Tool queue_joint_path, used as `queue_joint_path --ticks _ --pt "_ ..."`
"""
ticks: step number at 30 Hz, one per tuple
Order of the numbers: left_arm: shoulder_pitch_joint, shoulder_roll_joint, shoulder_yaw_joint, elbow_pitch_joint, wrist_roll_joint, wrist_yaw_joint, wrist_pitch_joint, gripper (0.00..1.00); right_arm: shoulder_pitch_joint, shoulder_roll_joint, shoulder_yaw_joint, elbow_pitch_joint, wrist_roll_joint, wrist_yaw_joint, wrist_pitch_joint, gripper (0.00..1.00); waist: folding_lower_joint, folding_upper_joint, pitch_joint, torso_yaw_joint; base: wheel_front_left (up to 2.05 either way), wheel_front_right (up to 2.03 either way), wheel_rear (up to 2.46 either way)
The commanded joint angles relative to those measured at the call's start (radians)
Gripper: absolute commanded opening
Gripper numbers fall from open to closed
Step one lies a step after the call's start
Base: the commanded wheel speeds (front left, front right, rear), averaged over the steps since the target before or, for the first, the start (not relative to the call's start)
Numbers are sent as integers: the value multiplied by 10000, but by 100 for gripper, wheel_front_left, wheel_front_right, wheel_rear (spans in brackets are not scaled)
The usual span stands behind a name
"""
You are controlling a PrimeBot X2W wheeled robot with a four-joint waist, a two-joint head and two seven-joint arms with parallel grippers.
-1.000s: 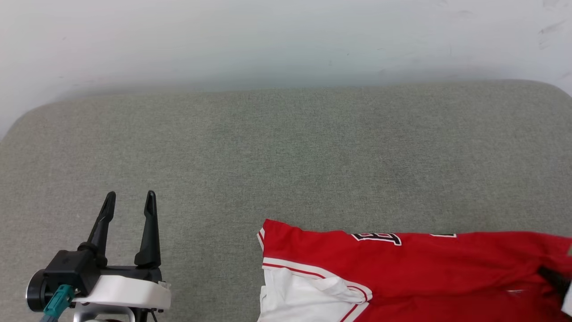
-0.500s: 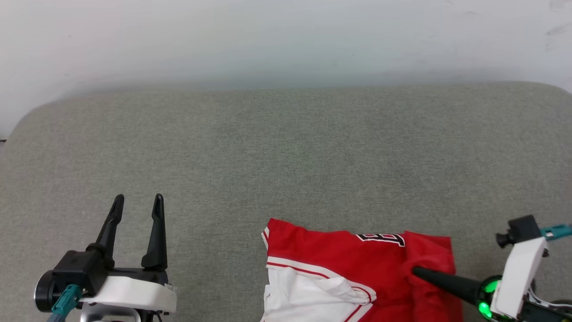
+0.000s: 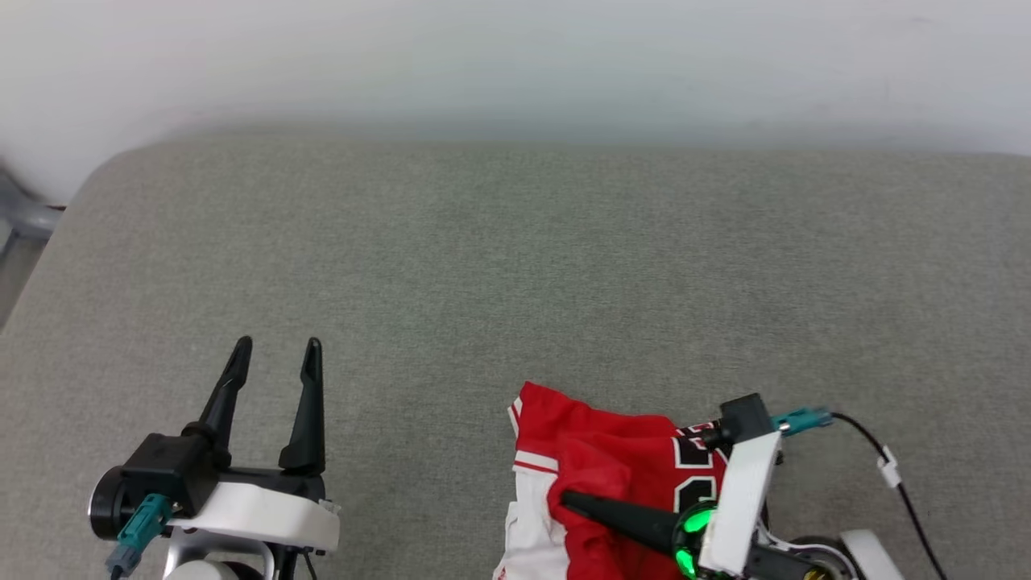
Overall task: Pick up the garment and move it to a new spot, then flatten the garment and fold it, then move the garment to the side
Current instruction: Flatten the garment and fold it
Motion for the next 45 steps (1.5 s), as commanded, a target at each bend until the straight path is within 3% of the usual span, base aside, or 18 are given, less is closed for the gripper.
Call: queue_joint_path --ticks 1,7,8,10,11,12,20,29,34,45 --pt "-148 -31 12 20 39 -12 -20 100 -140 14 40 31 68 -5 -106 0 0 0 95 118 0 0 0" --pt "-329 -158 -11 106 15 -60 -57 100 -510 12 1058 813 122 -3 -1485 0 0 0 361 357 0 0 0" --pt "-342 -168 -12 127 23 -64 -66 100 -550 13 1171 941 41 -5 -1604 8 0 0 400 372 0 0 0" --pt "-333 -190 3 188 26 -82 -76 100 -594 13 1347 1113 39 -5 -1776 44 0 0 414 370 0 0 0" --pt "-312 -201 19 207 25 -89 -83 100 -620 8 1388 1164 72 -5 -1906 95 0 0 405 358 0 0 0" --pt "-301 -214 32 232 25 -81 -89 100 -636 10 1461 1212 121 -5 -1976 100 0 0 400 344 0 0 0" --pt "-312 -270 87 288 95 -69 -110 100 -961 -337 1795 456 -184 -5 -3005 100 0 0 215 144 0 0 0" --pt "-67 -221 192 294 115 6 -120 100 -1389 -1367 1670 249 -3463 -5 -6226 100 0 0 -40 -121 0 0 0" --pt "18 -217 339 301 46 121 -124 100 -1222 -1369 738 298 -5609 -5 -7569 100 0 0 -122 -359 0 0 0" --pt "446 -317 569 451 82 180 -118 100 508 -760 -2148 -949 -9701 -5 -8970 100 0 0 -731 -747 0 0 0"
